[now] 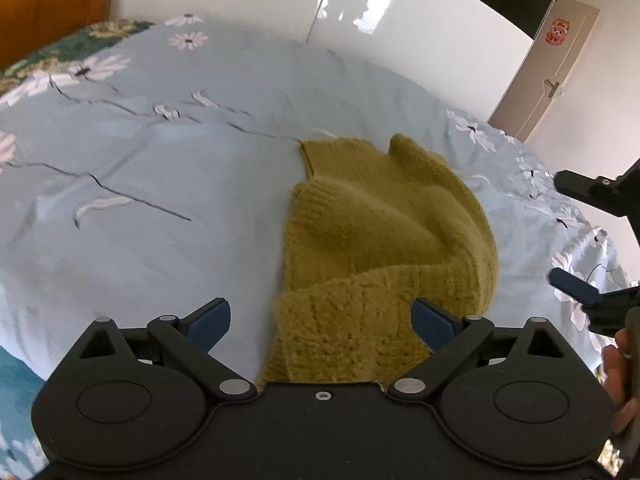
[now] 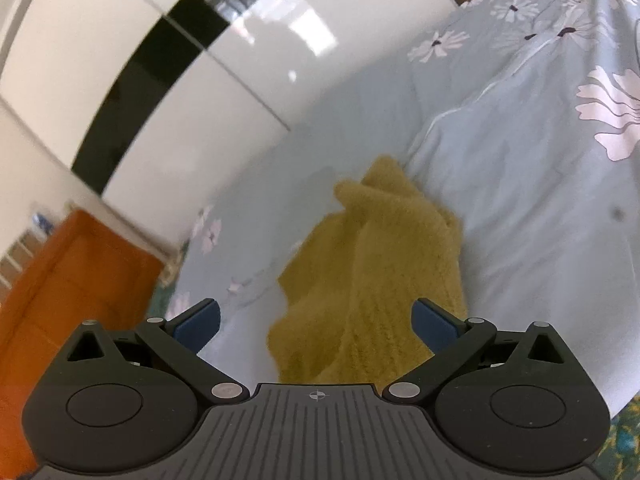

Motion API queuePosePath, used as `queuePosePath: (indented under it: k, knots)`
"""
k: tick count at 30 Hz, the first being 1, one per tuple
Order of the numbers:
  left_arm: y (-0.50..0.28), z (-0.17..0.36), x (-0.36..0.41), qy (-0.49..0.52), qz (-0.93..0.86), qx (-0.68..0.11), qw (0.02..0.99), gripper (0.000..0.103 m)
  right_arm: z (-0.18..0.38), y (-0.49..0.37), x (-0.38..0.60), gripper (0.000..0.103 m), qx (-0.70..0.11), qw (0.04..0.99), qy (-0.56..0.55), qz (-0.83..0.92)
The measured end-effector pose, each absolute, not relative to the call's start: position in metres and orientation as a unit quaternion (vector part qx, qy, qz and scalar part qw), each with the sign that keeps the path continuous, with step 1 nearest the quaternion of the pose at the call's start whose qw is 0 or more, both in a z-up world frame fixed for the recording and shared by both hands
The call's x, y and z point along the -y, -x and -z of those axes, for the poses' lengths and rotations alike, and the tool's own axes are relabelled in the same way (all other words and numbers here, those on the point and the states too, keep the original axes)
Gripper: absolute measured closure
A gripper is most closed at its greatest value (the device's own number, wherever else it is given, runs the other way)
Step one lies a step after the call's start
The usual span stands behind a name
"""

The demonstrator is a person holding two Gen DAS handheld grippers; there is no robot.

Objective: Fold clothes
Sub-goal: 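Close the left gripper on the sweater edge while the right gripper approaches it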

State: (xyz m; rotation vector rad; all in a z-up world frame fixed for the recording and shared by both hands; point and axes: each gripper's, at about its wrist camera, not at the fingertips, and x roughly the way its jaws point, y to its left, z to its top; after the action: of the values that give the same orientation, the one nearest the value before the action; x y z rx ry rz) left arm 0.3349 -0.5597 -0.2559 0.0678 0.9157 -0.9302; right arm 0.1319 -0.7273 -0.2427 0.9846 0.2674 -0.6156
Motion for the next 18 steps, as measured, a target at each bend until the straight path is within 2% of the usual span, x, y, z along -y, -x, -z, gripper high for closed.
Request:
queuePosePath:
  k: [6, 9, 11, 12, 13, 14, 16, 17, 18]
  knots:
    - [-0.341, 0.276, 0.571, -0.031, 0.416, -0.468, 0.779, 0.009, 0.245, -0.129, 0.718, 0.000, -0.156, 0.835, -0.434, 0.302]
    - [-0.346, 0.283, 0.574, -0.026, 0.409, -0.492, 0.768, 0.019, 0.245, -0.128, 0.715, 0.000, -0.173, 0.839, -0.418, 0.303]
    - [-0.346, 0.286, 0.577, -0.026, 0.402, -0.505, 0.763, 0.034, 0.244, -0.127, 0.713, 0.000, -0.182, 0.840, -0.407, 0.310]
    - [-0.346, 0.287, 0.578, -0.025, 0.401, -0.510, 0.760, 0.037, 0.244, -0.128, 0.714, 0.000, -0.185, 0.838, -0.405, 0.315]
    - [-0.345, 0.288, 0.579, -0.025, 0.401, -0.516, 0.756, 0.044, 0.244, -0.127, 0.715, 0.000, -0.188, 0.836, -0.406, 0.318]
    - [-0.346, 0.288, 0.580, -0.023, 0.403, -0.523, 0.751, 0.056, 0.245, -0.127, 0.715, 0.000, -0.189, 0.833, -0.410, 0.321]
    - [-0.345, 0.287, 0.579, -0.010, 0.413, -0.527, 0.743, 0.067, 0.244, -0.125, 0.717, 0.000, -0.188, 0.830, -0.414, 0.323]
    - [-0.344, 0.287, 0.578, -0.003, 0.419, -0.528, 0.739, 0.081, 0.243, -0.124, 0.717, 0.000, -0.187, 0.831, -0.413, 0.324]
    - [-0.344, 0.286, 0.578, 0.002, 0.422, -0.530, 0.735, 0.085, 0.242, -0.122, 0.716, 0.000, -0.186, 0.832, -0.409, 0.324]
